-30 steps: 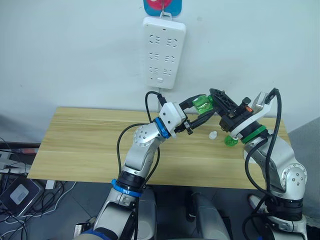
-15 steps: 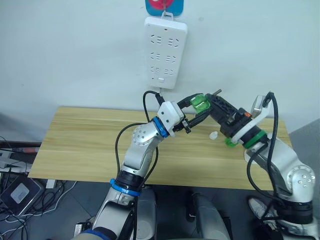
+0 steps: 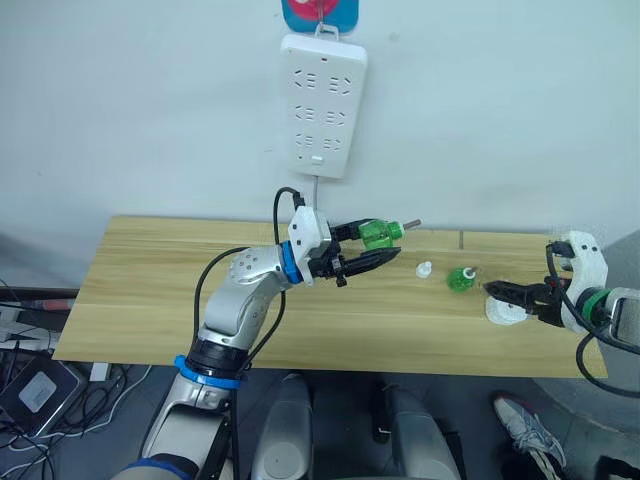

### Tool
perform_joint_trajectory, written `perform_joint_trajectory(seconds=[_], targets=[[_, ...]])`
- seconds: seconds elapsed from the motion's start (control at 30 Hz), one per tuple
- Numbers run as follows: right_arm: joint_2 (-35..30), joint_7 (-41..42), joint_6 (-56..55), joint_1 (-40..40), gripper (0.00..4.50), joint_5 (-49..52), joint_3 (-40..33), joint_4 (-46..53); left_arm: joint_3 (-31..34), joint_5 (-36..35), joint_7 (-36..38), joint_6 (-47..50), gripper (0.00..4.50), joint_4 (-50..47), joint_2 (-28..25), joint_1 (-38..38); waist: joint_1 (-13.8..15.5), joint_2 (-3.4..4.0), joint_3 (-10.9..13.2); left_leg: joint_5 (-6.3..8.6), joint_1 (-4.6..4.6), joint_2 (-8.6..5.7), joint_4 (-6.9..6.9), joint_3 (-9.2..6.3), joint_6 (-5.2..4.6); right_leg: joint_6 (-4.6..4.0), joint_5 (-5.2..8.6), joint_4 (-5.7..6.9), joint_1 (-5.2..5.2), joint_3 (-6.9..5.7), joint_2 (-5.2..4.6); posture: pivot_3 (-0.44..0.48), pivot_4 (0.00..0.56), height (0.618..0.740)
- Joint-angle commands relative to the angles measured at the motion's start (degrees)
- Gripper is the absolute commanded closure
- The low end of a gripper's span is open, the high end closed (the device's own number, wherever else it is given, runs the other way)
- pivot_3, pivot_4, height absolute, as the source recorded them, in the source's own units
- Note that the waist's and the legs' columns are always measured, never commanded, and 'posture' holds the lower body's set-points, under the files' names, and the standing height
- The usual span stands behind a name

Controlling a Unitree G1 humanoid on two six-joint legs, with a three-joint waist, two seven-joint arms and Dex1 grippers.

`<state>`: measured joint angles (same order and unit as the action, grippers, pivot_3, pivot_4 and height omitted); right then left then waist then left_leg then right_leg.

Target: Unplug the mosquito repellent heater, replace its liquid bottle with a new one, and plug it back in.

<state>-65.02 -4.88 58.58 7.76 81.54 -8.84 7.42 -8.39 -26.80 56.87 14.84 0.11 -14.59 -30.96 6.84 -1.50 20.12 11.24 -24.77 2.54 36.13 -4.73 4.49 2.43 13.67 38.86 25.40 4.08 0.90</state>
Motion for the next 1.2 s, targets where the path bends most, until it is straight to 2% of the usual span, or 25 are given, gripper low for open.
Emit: perform_joint_trajectory(seconds=[0.03, 0.2, 0.37, 0.6, 0.8, 1.2], targets=[[0.99, 2.68, 2.06, 3.45, 0.06, -8.84, 1.64, -5.75, 0.55, -1.03, -0.27, 0.52, 2.24, -3.00, 0.03, 0.15, -0.04, -0.03, 0.02, 0.00, 0.00, 0.00, 0.00, 0.01, 0.00, 0.01, 0.00, -0.02, -0.01, 0.01, 0.00, 0.280, 0.371, 0.740], [3.89, 6.53, 6.44, 9.80, 0.06, -18.91, 4.90, -13.78, 0.80, -1.76, -0.90, 2.99, 2.24, -6.25, -1.08, 1.91, -0.28, -0.06, 0.35, 0.01, -0.02, 0.03, -0.06, 0.01, 0.00, 0.01, 0.01, -0.06, 0.03, 0.01, 0.02, 0.303, 0.397, 0.740], [6.87, 11.89, 10.33, 14.36, 0.06, -25.98, 7.01, -17.93, 0.95, -1.52, -1.43, 3.71, 2.24, -8.05, -2.13, 3.39, -0.28, 0.07, 0.94, 0.01, -0.04, 0.02, -0.09, 0.00, -0.01, 0.02, 0.02, -0.08, 0.06, 0.02, 0.02, 0.319, 0.415, 0.740], [9.96, 17.03, 11.87, 17.68, 0.06, -35.24, 7.51, -22.09, 1.07, -1.92, -2.07, 4.81, 2.24, -10.02, -2.63, 4.57, -0.12, -0.17, 1.46, 0.02, -0.04, 0.02, -0.09, 0.00, 0.00, 0.03, 0.03, -0.16, 0.03, 0.01, 0.01, 0.337, 0.425, 0.740], [11.68, 20.53, 13.42, 19.00, 0.06, -40.43, 6.82, -22.59, 1.20, -2.14, -2.59, 5.24, 2.24, -10.78, -3.22, 5.19, 0.77, 0.13, 2.08, 0.02, -0.16, 0.01, -0.13, 0.01, 0.00, 0.04, 0.03, -0.19, 0.15, 0.03, 0.00, 0.341, 0.431, 0.740], [11.83, 24.79, 16.82, 18.01, 0.06, -46.49, 3.21, -21.07, 0.72, -1.55, -2.56, 4.74, 2.24, -10.89, -2.90, 5.90, 0.84, 0.14, 2.26, 0.04, -0.21, 0.01, -0.21, 0.04, 0.01, 0.13, 0.08, -0.32, 0.19, 0.05, -0.01, 0.329, 0.426, 0.740]])
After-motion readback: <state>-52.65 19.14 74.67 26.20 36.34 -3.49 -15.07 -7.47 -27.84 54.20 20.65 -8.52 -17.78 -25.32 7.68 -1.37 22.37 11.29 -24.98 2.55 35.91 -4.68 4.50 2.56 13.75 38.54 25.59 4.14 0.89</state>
